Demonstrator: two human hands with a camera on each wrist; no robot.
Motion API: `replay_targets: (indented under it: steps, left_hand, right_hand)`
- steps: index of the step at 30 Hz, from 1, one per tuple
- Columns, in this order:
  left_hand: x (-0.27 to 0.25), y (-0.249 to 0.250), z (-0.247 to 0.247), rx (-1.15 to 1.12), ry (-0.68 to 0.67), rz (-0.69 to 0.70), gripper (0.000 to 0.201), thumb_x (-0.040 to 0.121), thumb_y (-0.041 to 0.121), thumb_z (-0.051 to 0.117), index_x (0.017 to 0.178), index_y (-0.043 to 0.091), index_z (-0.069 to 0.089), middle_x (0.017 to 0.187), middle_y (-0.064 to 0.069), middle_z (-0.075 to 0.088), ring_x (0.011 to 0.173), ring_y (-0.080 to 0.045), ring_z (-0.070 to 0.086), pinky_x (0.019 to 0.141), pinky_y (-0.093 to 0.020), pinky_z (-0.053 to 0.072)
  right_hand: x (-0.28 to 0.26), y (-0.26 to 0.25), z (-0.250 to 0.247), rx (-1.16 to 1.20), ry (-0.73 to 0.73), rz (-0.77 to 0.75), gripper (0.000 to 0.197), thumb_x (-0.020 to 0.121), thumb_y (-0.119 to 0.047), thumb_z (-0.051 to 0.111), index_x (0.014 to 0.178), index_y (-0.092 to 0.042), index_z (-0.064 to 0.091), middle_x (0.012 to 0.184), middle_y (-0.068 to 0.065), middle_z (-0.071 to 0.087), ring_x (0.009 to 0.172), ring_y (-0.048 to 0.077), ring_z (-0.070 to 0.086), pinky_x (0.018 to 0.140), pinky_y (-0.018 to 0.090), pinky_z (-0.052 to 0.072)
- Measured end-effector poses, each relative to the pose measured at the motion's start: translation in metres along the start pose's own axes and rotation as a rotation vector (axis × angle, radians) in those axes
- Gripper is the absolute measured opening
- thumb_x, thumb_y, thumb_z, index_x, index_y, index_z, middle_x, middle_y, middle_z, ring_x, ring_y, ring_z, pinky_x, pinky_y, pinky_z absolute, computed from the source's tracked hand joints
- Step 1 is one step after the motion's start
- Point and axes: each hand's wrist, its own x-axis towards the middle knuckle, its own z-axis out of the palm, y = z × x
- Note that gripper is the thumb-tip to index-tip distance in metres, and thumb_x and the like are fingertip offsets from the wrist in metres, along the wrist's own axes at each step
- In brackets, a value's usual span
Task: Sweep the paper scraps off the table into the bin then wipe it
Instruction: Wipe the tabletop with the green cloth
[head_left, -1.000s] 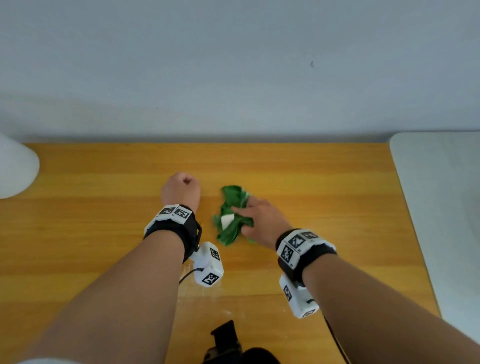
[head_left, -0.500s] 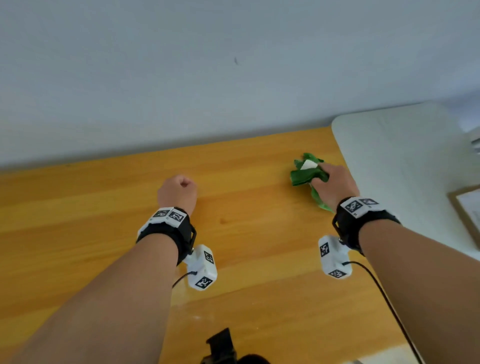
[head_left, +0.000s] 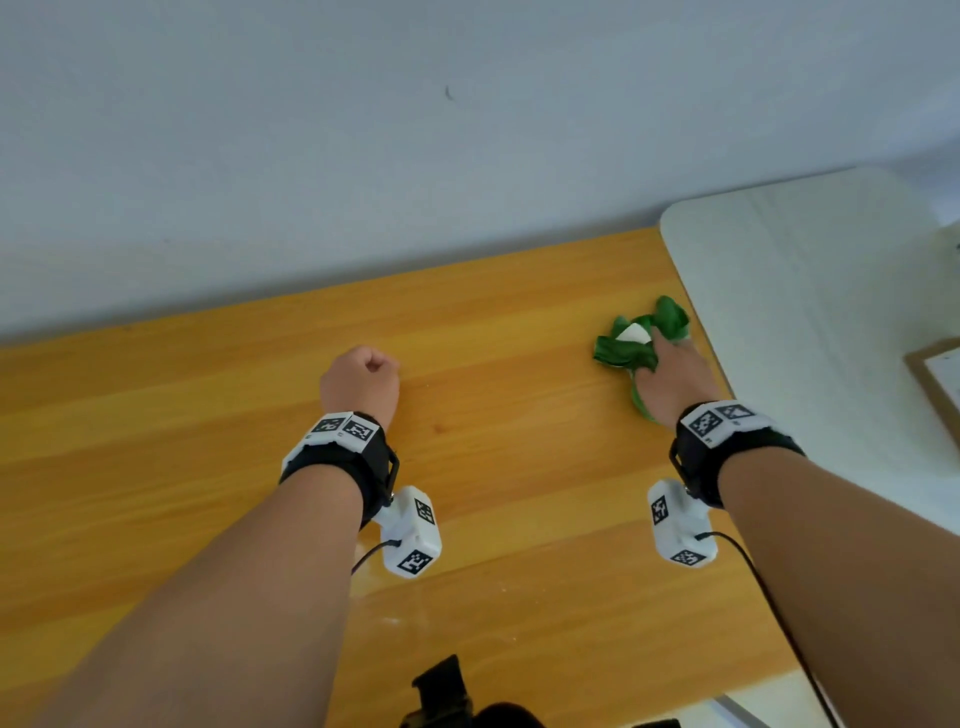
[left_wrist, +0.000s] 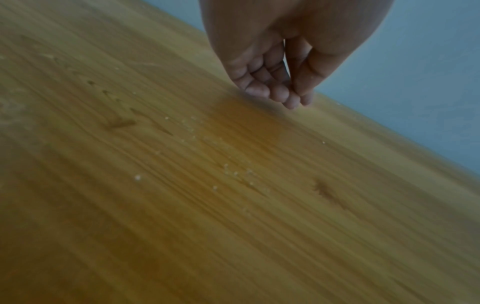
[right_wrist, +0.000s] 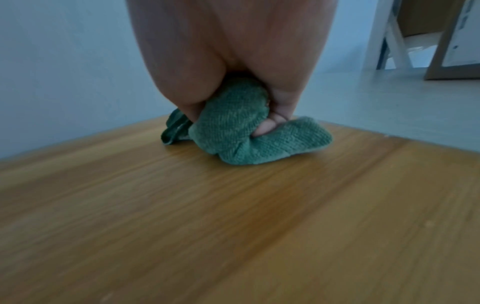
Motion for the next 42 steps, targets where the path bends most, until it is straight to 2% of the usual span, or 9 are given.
replay_targets:
  steps: [8, 12, 24, 26, 28, 31, 35, 39, 42]
  left_hand:
    - [-0.006, -0.036, -0.037, -0.008, 0.052, -0.019, 0.019, 0.093, 0.015, 0.051, 0.093, 0.014, 0.07, 0.078, 0.005, 0.062, 0.06, -0.014, 0.053, 0.055, -0.024, 0.043]
    - [-0.016, -0.074, -0.066, 0.053, 0.059, -0.029, 0.021, 0.094, 0.016, 0.049, 0.094, 0.014, 0.07, 0.089, -0.005, 0.07, 0.065, -0.025, 0.059, 0.061, -0.035, 0.051]
    - [-0.051, -0.158, -0.127, 0.078, 0.118, -0.047, 0.019, 0.094, 0.018, 0.051, 0.088, 0.016, 0.069, 0.078, -0.002, 0.067, 0.056, -0.018, 0.052, 0.053, -0.027, 0.043]
    - [-0.057, -0.167, -0.132, 0.074, 0.117, -0.039, 0.019, 0.094, 0.017, 0.051, 0.087, 0.017, 0.069, 0.076, 0.0, 0.066, 0.054, -0.014, 0.049, 0.049, -0.025, 0.04]
    - [-0.063, -0.168, -0.135, 0.062, 0.107, -0.03, 0.018, 0.094, 0.016, 0.052, 0.086, 0.018, 0.068, 0.071, 0.005, 0.061, 0.054, -0.012, 0.049, 0.049, -0.024, 0.039]
    - [-0.069, -0.158, -0.135, 0.031, 0.094, -0.019, 0.019, 0.093, 0.015, 0.05, 0.09, 0.016, 0.069, 0.07, 0.004, 0.061, 0.055, -0.016, 0.051, 0.052, -0.027, 0.042]
    - [-0.076, -0.133, -0.121, 0.005, 0.07, 0.036, 0.019, 0.093, 0.015, 0.05, 0.091, 0.013, 0.07, 0.074, -0.002, 0.064, 0.058, -0.02, 0.052, 0.057, -0.03, 0.045]
    - [-0.085, -0.099, -0.09, -0.026, 0.049, 0.056, 0.018, 0.094, 0.016, 0.052, 0.088, 0.011, 0.068, 0.07, 0.0, 0.061, 0.055, -0.018, 0.051, 0.046, -0.024, 0.043]
    - [-0.096, -0.078, -0.06, -0.006, 0.002, 0.079, 0.018, 0.095, 0.018, 0.052, 0.087, 0.013, 0.067, 0.067, 0.003, 0.058, 0.055, -0.016, 0.05, 0.047, -0.024, 0.039]
  right_hand:
    - [-0.037, -0.064, 0.032, -0.093, -0.074, -0.205, 0.063, 0.098, -0.025, 0.042, 0.155, -0.022, 0.016, 0.154, 0.013, 0.026, 0.135, 0.036, 0.035, 0.105, 0.043, 0.042]
    - [-0.062, -0.1, 0.049, -0.16, -0.094, -0.291, 0.063, 0.098, -0.025, 0.042, 0.155, -0.021, 0.015, 0.152, 0.014, 0.029, 0.133, 0.036, 0.034, 0.106, 0.042, 0.038]
    - [-0.175, -0.214, 0.131, -0.268, -0.308, -0.644, 0.062, 0.098, -0.023, 0.04, 0.154, -0.029, 0.016, 0.156, 0.007, 0.024, 0.139, 0.034, 0.027, 0.108, 0.044, 0.038]
    - [-0.191, -0.22, 0.138, -0.23, -0.39, -0.692, 0.058, 0.097, -0.022, 0.042, 0.152, -0.032, 0.026, 0.152, 0.007, 0.031, 0.132, 0.031, 0.039, 0.101, 0.04, 0.043]
    - [-0.201, -0.218, 0.136, -0.161, -0.416, -0.712, 0.052, 0.097, -0.021, 0.043, 0.148, -0.032, 0.037, 0.142, 0.009, 0.042, 0.108, 0.026, 0.055, 0.084, 0.034, 0.049]
    - [-0.203, -0.2, 0.115, -0.05, -0.314, -0.636, 0.05, 0.098, -0.02, 0.043, 0.147, -0.031, 0.039, 0.132, 0.013, 0.046, 0.074, 0.019, 0.052, 0.068, 0.034, 0.048]
    - [-0.183, -0.143, 0.074, 0.021, -0.163, -0.43, 0.051, 0.098, -0.022, 0.044, 0.147, -0.029, 0.038, 0.132, 0.015, 0.049, 0.067, 0.022, 0.053, 0.057, 0.031, 0.045]
    - [-0.165, -0.076, 0.042, 0.103, -0.068, -0.255, 0.049, 0.095, -0.017, 0.045, 0.144, -0.023, 0.044, 0.093, 0.013, 0.061, 0.058, 0.022, 0.051, 0.051, 0.026, 0.038]
    - [-0.147, -0.027, 0.032, 0.112, 0.003, -0.147, 0.051, 0.093, -0.017, 0.044, 0.143, -0.024, 0.045, 0.106, 0.019, 0.06, 0.076, 0.031, 0.058, 0.061, 0.03, 0.043]
